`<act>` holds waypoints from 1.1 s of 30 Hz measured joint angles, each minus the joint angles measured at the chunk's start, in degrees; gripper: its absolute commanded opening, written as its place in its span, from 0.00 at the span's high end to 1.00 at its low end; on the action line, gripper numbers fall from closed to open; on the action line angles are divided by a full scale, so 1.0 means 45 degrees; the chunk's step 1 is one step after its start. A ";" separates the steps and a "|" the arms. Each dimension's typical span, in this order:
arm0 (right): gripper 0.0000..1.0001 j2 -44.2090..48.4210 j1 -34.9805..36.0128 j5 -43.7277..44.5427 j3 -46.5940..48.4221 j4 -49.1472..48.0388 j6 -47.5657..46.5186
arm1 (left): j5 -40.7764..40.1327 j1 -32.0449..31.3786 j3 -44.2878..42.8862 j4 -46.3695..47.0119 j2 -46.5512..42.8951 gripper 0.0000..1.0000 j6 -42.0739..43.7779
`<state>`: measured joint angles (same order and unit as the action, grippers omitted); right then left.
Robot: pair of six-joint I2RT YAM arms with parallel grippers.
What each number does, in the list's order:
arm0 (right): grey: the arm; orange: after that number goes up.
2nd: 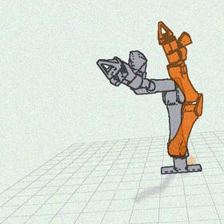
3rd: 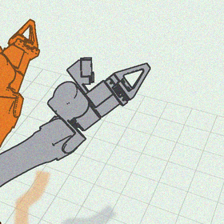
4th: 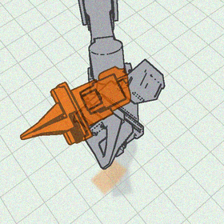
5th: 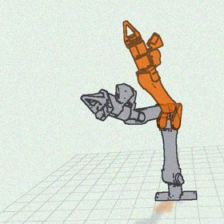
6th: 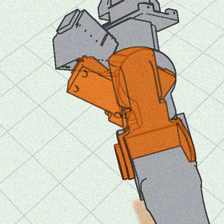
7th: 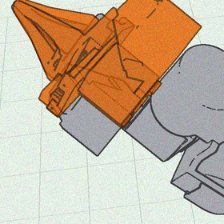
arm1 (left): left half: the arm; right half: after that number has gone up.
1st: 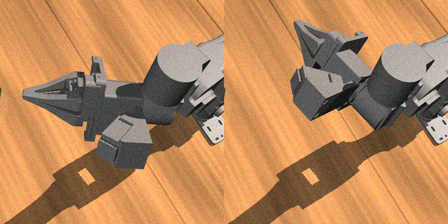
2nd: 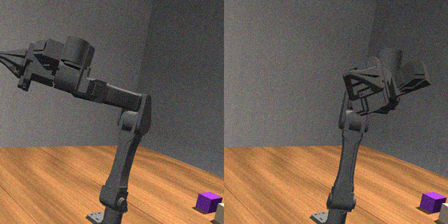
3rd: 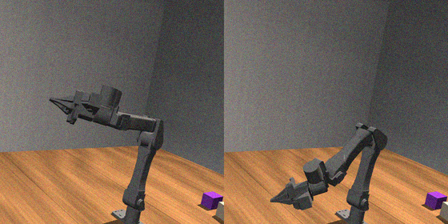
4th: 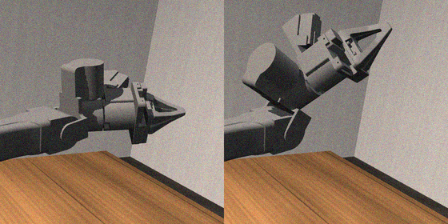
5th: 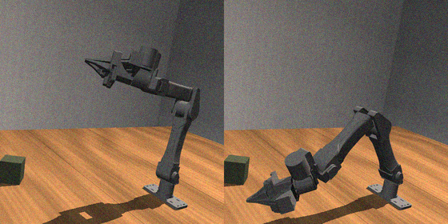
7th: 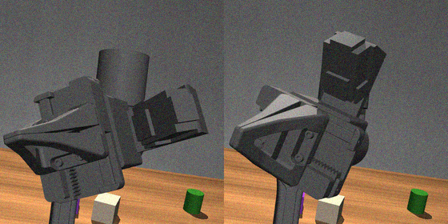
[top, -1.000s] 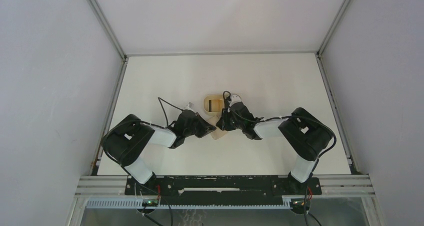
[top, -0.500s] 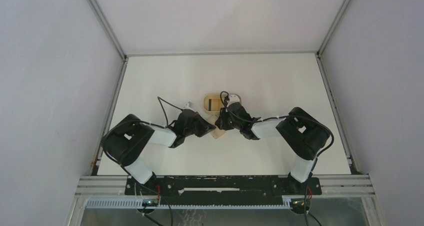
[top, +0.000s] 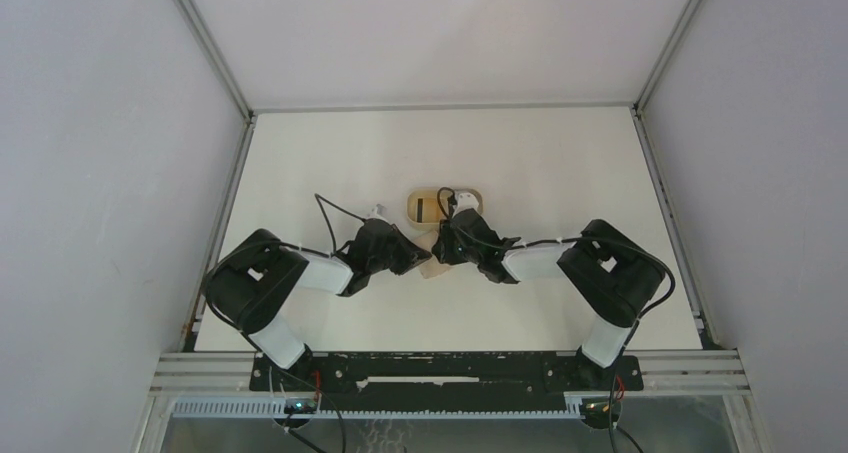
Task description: Take the credit cards out of the card holder
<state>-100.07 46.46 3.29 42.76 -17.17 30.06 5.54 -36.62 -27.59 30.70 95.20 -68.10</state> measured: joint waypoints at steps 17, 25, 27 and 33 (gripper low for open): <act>1.00 -0.0316 0.3065 0.6115 0.1345 0.2841 -0.0316 | -0.0189 -0.0034 -0.0087 -0.0423 -0.0243 1.00 0.0024; 0.75 -0.1229 0.3968 0.8204 0.2759 0.4585 -0.0612 | -0.0321 -0.0034 -0.0087 -0.0568 -0.0350 1.00 0.0044; 0.36 -0.1039 0.3891 0.7985 0.2540 0.4396 -0.0641 | -0.0316 -0.0034 -0.0087 -0.0568 -0.0350 1.00 0.0049; 0.04 0.1341 0.2968 0.4867 0.0457 0.4201 -0.0772 | -0.0340 -0.0039 -0.0180 -0.0782 -0.0423 1.00 0.0272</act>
<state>-94.04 59.81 25.19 44.82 1.74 26.59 4.01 -36.80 -28.40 27.18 93.30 -66.87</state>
